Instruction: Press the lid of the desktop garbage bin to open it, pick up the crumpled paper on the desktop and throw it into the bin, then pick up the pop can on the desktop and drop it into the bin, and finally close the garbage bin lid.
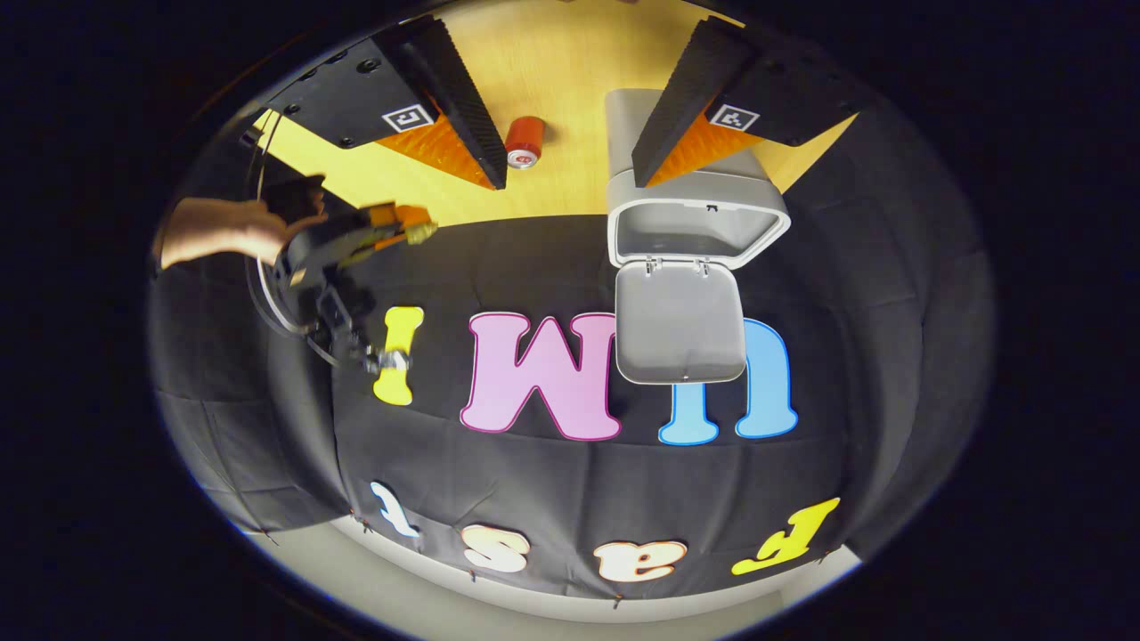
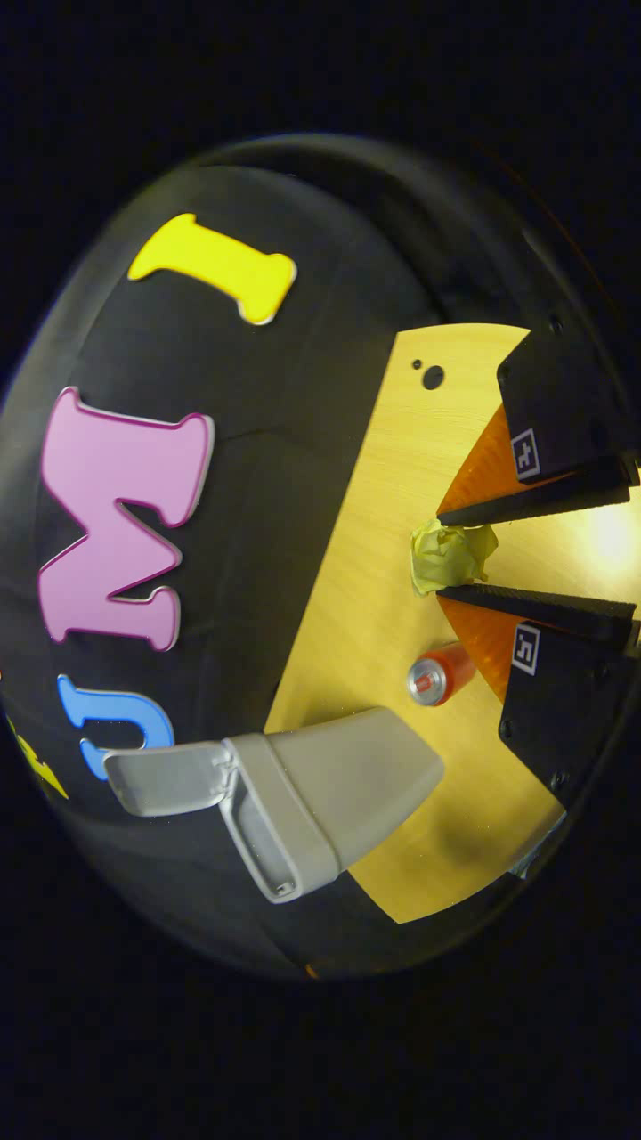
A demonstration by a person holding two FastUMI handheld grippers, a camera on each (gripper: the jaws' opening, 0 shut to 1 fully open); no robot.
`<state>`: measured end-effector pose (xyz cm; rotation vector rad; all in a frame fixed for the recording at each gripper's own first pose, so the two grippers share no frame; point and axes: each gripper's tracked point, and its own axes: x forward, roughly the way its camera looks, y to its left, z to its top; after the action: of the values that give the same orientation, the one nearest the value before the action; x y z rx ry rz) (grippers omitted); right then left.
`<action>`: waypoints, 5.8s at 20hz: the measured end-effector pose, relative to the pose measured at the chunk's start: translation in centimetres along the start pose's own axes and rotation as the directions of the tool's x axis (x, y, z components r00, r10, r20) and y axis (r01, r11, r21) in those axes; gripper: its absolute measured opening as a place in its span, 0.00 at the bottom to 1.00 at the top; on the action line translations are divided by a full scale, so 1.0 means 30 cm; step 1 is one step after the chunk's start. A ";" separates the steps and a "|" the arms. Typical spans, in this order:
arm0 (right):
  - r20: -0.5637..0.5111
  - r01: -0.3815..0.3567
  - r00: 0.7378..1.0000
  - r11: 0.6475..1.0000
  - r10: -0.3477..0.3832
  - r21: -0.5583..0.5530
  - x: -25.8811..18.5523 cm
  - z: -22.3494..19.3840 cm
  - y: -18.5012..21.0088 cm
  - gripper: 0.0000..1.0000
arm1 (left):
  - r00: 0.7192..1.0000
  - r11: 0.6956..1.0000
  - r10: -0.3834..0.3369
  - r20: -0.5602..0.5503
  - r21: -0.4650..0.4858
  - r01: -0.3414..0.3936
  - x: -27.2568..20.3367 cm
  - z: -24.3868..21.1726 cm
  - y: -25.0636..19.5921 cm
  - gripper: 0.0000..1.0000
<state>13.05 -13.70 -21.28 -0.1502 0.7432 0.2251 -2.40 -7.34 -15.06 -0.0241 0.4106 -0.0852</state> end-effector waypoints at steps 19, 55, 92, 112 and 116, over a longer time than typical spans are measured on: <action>0.049 -0.501 0.856 0.849 0.515 -0.167 0.170 0.464 0.997 0.43 | 0.981 0.978 0.193 -0.038 -0.075 -0.195 -0.176 -0.123 0.248 0.97; 0.441 0.168 0.882 0.985 -0.169 0.043 -0.191 0.203 0.151 0.98 | 0.986 0.996 -0.074 -0.149 0.043 0.081 0.255 -0.368 -0.025 0.96; -0.004 0.417 0.898 0.847 -0.440 0.330 -0.190 -0.870 -0.138 0.98 | 0.957 0.989 -0.037 -0.287 0.124 0.075 0.912 -0.780 -0.287 0.96; 0.073 0.361 0.916 0.889 -0.396 0.283 -0.356 -0.455 -0.161 0.98 | 0.991 0.994 -0.104 -0.080 0.028 0.107 0.711 -0.160 -0.360 0.89; 0.105 0.329 0.922 0.899 -0.372 0.290 -0.394 -0.366 -0.125 0.98 | 0.994 0.993 -0.105 0.027 0.048 0.103 0.684 0.064 -0.322 0.89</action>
<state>-1.59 -21.43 -20.97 -0.0068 0.5689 -0.2091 16.36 -18.74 -21.07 -0.0008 0.3774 -0.1971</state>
